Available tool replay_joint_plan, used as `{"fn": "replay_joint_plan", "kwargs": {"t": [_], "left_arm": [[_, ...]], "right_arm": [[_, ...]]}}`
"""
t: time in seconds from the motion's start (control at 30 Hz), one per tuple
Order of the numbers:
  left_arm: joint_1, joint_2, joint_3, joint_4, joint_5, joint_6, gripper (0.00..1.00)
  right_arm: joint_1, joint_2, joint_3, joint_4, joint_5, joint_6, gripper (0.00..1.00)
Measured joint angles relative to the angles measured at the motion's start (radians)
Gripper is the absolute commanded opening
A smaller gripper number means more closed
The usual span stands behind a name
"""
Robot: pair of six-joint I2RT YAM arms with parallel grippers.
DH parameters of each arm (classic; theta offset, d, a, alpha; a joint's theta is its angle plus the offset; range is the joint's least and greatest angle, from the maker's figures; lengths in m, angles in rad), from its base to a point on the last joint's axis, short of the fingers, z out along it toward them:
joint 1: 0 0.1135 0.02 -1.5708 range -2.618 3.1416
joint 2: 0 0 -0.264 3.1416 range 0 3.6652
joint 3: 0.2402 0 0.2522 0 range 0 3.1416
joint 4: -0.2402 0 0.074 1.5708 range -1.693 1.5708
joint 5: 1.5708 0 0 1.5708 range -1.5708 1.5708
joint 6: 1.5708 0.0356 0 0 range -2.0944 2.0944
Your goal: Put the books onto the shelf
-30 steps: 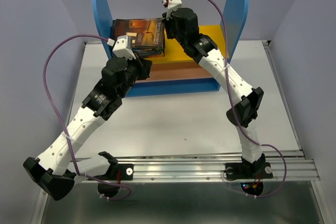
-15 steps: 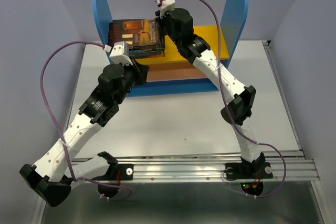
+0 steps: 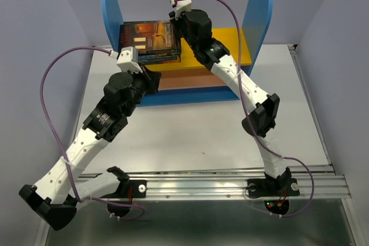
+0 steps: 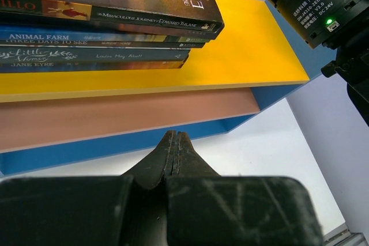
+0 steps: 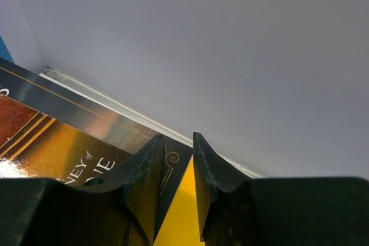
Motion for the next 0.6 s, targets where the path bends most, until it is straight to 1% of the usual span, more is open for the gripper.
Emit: {"fn": "replay_joint_plan", "kwargs": {"t": [0.1, 0.2, 0.3, 0.37, 0.43, 0.5, 0.53, 0.57, 0.6], "left_arm": [[0.0, -0.016, 0.0, -0.018, -0.016, -0.001, 0.0], [0.0, -0.035, 0.007, -0.049, -0.044, -0.008, 0.0], [0.0, -0.051, 0.031, -0.084, -0.069, -0.018, 0.03], [0.0, -0.065, 0.048, -0.1, -0.084, -0.026, 0.09], [0.0, -0.085, 0.056, -0.108, -0.093, -0.035, 0.33], [0.0, -0.115, 0.058, -0.123, -0.102, -0.051, 0.56], [0.0, -0.13, 0.058, -0.133, -0.107, -0.058, 0.83], [0.0, -0.147, 0.058, -0.149, -0.114, -0.066, 0.96], [0.0, -0.164, 0.056, -0.166, -0.124, -0.081, 0.99]], "right_arm": [[0.003, 0.0, 0.002, 0.016, 0.055, -0.016, 0.36], [0.008, -0.002, 0.003, 0.049, 0.144, -0.049, 0.37], [0.013, -0.035, -0.03, 0.066, 0.233, -0.092, 0.38], [0.013, -0.09, -0.084, 0.072, 0.292, -0.114, 0.39], [0.013, -0.157, -0.149, 0.084, 0.338, -0.119, 0.43], [0.013, -0.284, -0.287, 0.068, 0.37, -0.094, 0.51], [0.012, -0.359, -0.375, 0.066, 0.381, -0.057, 0.56], [0.011, -0.454, -0.474, 0.053, 0.389, -0.011, 0.79], [0.011, -0.537, -0.567, 0.034, 0.391, 0.027, 0.99]]}}
